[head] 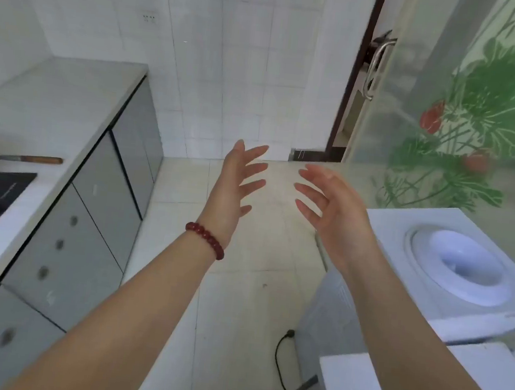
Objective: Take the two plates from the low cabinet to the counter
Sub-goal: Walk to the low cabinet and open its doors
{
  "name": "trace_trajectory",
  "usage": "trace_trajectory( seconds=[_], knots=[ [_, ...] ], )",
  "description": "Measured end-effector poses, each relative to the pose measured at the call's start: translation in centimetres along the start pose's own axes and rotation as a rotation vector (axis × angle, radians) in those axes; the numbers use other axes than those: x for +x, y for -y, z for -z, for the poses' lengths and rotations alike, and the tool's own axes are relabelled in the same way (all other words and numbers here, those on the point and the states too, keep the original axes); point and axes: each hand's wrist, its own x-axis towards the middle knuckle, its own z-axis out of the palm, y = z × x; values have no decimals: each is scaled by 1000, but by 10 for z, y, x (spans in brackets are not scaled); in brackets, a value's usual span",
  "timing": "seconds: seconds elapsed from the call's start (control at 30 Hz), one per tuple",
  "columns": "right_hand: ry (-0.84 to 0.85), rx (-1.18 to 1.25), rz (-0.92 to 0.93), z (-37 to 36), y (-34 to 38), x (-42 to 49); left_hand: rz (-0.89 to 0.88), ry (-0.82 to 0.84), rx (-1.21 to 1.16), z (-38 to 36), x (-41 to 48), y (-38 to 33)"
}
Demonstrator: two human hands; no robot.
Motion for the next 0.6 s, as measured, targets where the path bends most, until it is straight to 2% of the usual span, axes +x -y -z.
trace_trajectory(
  seconds=[0.33,0.6],
  knots=[
    [-68,7,16,-62,-32,94,-5,26,4,73,91,-19],
    [-99,-9,12,-67,-41,149,13,85,-34,79,159,-18]
  ],
)
